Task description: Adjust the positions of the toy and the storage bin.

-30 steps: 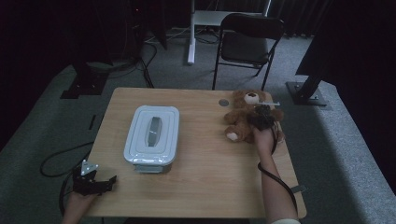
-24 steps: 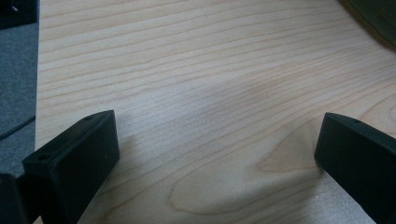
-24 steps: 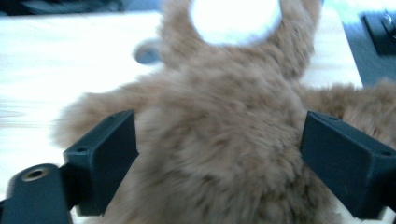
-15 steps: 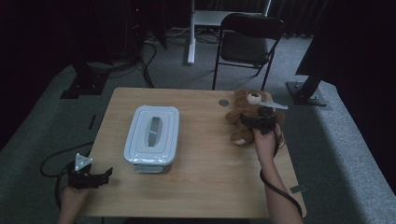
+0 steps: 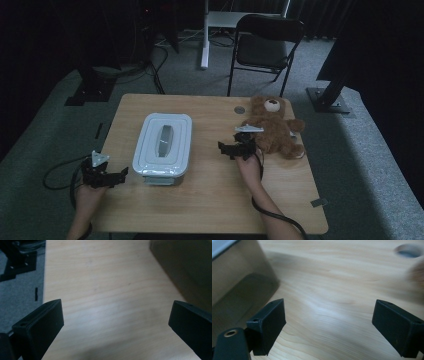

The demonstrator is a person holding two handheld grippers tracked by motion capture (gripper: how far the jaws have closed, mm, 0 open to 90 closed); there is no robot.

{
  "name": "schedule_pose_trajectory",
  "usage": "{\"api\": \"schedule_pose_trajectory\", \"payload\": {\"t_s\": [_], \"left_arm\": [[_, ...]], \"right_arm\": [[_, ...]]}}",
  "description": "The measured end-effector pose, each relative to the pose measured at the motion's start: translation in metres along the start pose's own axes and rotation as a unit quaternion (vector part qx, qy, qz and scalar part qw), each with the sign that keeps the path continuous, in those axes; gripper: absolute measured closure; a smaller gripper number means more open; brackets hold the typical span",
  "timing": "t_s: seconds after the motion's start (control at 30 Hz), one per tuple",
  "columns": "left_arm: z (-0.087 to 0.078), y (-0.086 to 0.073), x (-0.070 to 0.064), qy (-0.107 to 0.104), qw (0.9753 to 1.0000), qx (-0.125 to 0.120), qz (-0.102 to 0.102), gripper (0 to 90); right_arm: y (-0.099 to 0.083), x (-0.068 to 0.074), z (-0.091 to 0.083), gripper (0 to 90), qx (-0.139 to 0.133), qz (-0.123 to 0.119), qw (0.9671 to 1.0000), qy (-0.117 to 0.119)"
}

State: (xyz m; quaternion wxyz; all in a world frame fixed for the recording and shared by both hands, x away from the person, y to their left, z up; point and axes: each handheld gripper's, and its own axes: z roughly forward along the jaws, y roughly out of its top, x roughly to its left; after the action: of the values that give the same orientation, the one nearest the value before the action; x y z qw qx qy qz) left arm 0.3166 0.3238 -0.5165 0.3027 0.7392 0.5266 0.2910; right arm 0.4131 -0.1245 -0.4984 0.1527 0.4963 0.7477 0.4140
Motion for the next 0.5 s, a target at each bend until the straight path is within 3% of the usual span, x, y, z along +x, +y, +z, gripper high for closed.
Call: {"api": "schedule_pose_trajectory", "payload": {"t_s": [0.03,0.07,0.1,0.17,0.2,0.23,0.27,0.3,0.33,0.37,0.4,0.43,0.5], "left_arm": [[0.007,0.006,-0.003,-0.028,0.9996,0.01,-0.004,0.7],[0.01,0.008,-0.005,-0.022,0.9997,0.009,0.003,0.7],[0.011,0.009,-0.006,-0.016,0.9998,0.01,0.0,0.7],[0.016,0.01,-0.006,-0.031,0.9994,0.005,-0.011,0.7],[0.017,0.011,-0.006,-0.024,0.9995,-0.001,-0.019,0.7],[0.018,0.011,-0.008,-0.02,0.9997,-0.004,-0.013,0.7],[0.02,0.012,-0.008,-0.027,0.9996,0.008,-0.007,0.7],[0.022,0.013,-0.01,-0.024,0.9996,0.01,-0.01,0.7],[0.024,0.015,-0.012,-0.023,0.9996,0.017,0.008,0.7],[0.026,0.016,-0.014,-0.031,0.999,0.026,0.02,0.7],[0.026,0.016,-0.014,-0.031,0.999,0.026,0.02,0.7],[0.029,0.019,-0.02,-0.051,0.9978,0.03,0.029,0.7],[0.03,0.02,-0.024,-0.066,0.9969,0.035,0.026,0.9]], "right_arm": [[0.0,0.0,0.0,10.9,0.0,0.0,1.0,0.0],[-0.005,0.011,0.016,10.9,0.021,-0.01,0.9997,0.0],[-0.007,0.016,0.022,10.9,0.024,-0.018,0.9995,-0.002],[-0.01,0.023,0.031,10.9,0.036,-0.012,0.9991,0.018],[-0.011,0.027,0.034,10.9,0.037,-0.015,0.9991,0.015],[-0.011,0.031,0.038,10.9,0.044,-0.011,0.9987,0.023],[-0.011,0.034,0.04,10.9,0.048,-0.008,0.9982,0.035],[-0.011,0.039,0.042,10.9,0.045,-0.014,0.9985,0.029],[-0.01,0.043,0.045,10.9,0.047,-0.022,0.9984,0.021],[-0.01,0.045,0.048,10.8,0.053,-0.019,0.9978,0.035],[-0.01,0.045,0.048,10.8,0.053,-0.019,0.9978,0.035],[-0.01,0.049,0.052,10.8,0.052,-0.019,0.9979,0.033],[-0.01,0.048,0.054,10.8,0.055,-0.012,0.9977,0.038]]}}
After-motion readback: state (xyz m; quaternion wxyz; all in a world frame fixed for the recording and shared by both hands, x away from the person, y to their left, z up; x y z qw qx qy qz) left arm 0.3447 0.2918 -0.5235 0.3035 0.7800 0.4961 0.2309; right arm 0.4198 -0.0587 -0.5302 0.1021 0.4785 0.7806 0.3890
